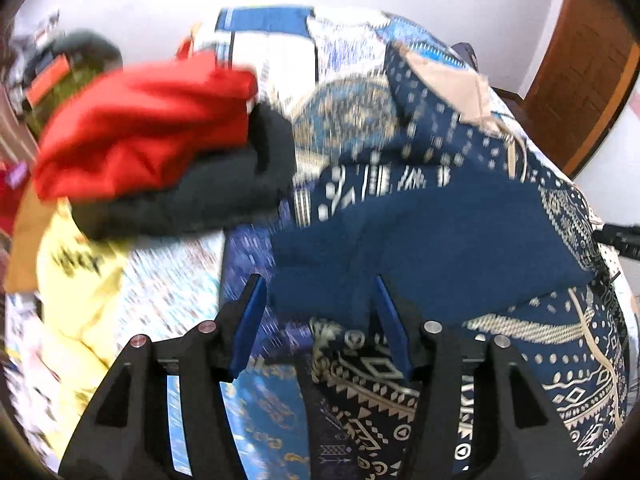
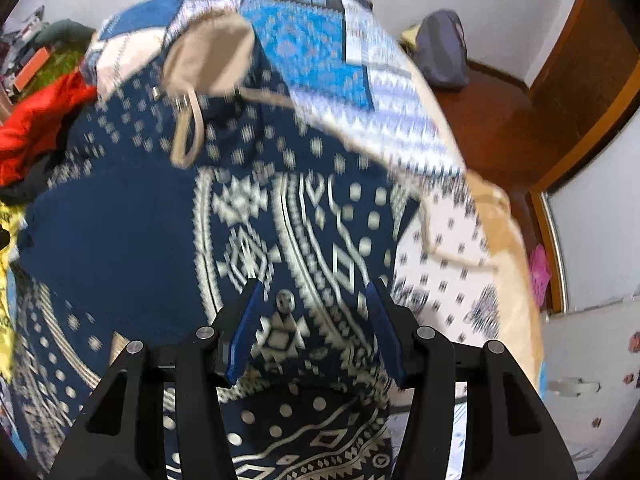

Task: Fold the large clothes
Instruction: 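Release the sleeve and lift both tools away from the jacket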

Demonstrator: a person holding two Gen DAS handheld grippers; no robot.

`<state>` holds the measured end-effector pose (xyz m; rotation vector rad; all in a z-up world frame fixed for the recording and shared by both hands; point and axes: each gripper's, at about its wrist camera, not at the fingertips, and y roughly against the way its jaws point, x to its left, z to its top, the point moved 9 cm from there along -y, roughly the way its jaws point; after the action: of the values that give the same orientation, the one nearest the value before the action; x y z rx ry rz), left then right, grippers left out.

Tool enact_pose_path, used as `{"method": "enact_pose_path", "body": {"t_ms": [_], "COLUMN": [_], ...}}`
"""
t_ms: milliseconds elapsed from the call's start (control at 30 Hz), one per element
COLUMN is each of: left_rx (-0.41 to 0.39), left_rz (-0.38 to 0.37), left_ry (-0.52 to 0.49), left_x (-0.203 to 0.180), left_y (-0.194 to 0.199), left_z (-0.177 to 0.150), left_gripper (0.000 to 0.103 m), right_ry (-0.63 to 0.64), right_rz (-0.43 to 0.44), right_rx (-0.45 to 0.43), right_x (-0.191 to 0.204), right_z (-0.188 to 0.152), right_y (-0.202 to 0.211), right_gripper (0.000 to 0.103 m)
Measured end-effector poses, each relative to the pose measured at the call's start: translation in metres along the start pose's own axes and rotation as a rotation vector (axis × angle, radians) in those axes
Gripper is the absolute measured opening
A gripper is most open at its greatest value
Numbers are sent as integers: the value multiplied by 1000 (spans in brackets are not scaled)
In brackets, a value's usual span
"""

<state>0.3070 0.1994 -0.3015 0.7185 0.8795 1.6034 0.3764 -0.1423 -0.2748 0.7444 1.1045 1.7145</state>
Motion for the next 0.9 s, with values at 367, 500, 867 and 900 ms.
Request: {"method": "enact_pose_path", "body": {"t_ms": [367, 500, 867, 900], "left_rx": [-137, -146, -44, -31], "left_rz": [-58, -76, -128, -126], "left_ry": [-21, -41, -26, -20], "left_x": [-28, -49, -90, -91], "left_y": [33, 17, -77, -86], "left_z": [110, 148, 198, 199], "left_gripper": [65, 65, 65, 65], "right_ry": [19, 21, -15, -19], "right_rz": [26, 32, 88, 89], "right_rx": [-207, -249, -149, -130], "right_x": [13, 19, 37, 38], "right_z": [95, 129, 184, 187], "right_y": [42, 40, -41, -52], "right_gripper": [49, 49, 49, 49]}}
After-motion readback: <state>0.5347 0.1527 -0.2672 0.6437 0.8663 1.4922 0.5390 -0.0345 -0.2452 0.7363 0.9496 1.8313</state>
